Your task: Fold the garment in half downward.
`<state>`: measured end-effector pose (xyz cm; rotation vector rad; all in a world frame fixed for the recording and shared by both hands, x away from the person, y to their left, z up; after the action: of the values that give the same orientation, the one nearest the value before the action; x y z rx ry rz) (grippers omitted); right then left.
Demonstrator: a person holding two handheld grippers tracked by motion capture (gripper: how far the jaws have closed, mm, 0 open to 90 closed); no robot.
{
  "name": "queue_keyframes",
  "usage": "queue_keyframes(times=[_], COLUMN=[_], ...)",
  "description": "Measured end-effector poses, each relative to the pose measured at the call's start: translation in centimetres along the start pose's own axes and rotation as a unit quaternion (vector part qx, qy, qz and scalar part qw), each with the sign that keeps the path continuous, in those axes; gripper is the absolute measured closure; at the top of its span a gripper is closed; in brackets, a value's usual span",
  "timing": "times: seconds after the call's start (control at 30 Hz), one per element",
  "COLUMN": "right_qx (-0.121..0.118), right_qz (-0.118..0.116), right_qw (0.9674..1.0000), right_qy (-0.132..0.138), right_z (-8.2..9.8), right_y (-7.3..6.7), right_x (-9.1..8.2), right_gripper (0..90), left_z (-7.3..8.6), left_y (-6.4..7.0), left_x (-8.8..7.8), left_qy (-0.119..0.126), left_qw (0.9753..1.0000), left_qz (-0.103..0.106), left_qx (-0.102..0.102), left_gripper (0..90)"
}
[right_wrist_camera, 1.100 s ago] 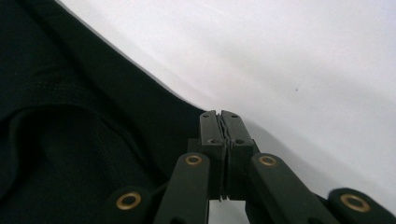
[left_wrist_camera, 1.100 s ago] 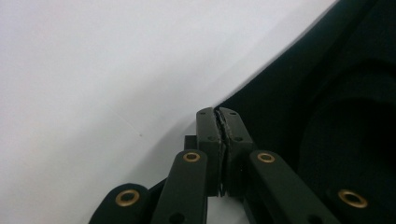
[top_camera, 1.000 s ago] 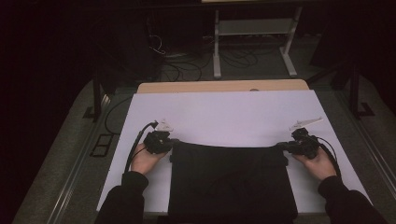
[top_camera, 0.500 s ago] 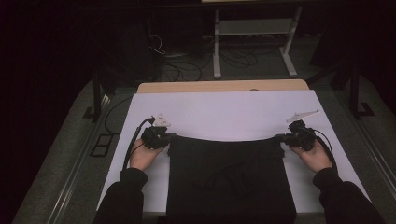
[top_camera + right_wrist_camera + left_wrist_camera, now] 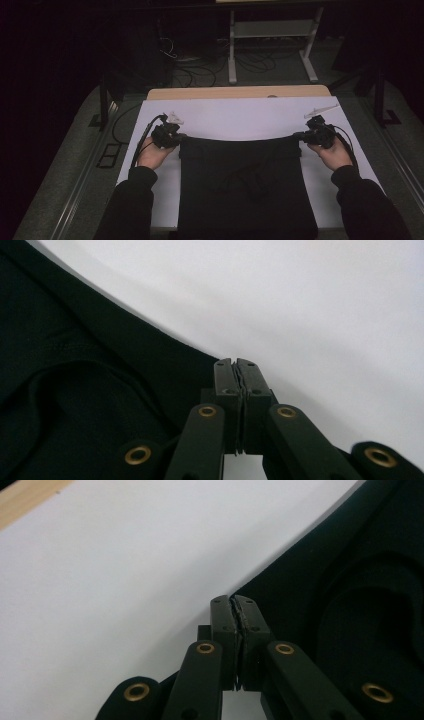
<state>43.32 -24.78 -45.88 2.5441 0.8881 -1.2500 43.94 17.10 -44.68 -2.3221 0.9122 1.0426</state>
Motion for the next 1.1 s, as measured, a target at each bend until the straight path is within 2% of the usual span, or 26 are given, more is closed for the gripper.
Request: queue_keyframes(times=[0.13,0.27,0.37,0.5,0.63,0.87,0.93,1.1], right_qx=[-0.002,0.007,0.021,0.027,0.022,0.028,0.024,0.020], right_qz=[0.010,0.015,0.015,0.022,0.033,0.029,0.032,0.036], right_qw=[0.9999,0.9998,0.9996,0.9994,0.9992,0.9990,0.9990,0.9988], right_qy=[0.004,0.007,0.011,0.009,0.003,0.017,0.020,0.026], right_z=[-1.0,-1.6,-1.8,-1.8,-1.9,-2.6,-3.0,-3.9], right_y=[0.5,1.2,1.7,2.3,2.7,3.0,3.0,3.2], right_x=[0.1,0.5,0.8,1.2,1.4,1.1,0.9,0.5], right_gripper=[87.4,87.4,87.4,87.3,87.3,87.4,87.4,87.4], left_z=[-0.7,-0.9,-1.4,-2.4,-3.1,-3.7,-4.0,-4.7], left_y=[-0.7,-1.5,-1.9,-2.3,-2.6,-3.5,-3.7,-4.2], left_x=[0.2,0.8,1.0,0.9,0.7,0.7,0.7,0.5], left_qy=[0.003,0.001,0.001,0.004,0.004,0.009,0.011,0.018], left_qw=[1.0000,0.9997,0.9997,0.9998,0.9999,0.9997,0.9996,0.9993], left_qz=[-0.004,-0.008,-0.010,-0.012,-0.010,-0.013,-0.013,-0.018], left_qx=[-0.003,-0.021,-0.020,-0.017,-0.006,-0.017,-0.024,-0.027], left_gripper=[87.4,87.5,87.4,87.4,87.4,87.4,87.4,87.4])
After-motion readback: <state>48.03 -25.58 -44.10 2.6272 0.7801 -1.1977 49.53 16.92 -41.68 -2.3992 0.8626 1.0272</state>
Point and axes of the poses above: each handheld gripper's, and its own axes: x roughly forward along the jaws, z roughly out of its underside, y roughly to its right, the point moved 7 cm from there along x, roughly forward along the jaws, and after that the axes turned 2 degrees about -z, right-handed, at the moved point
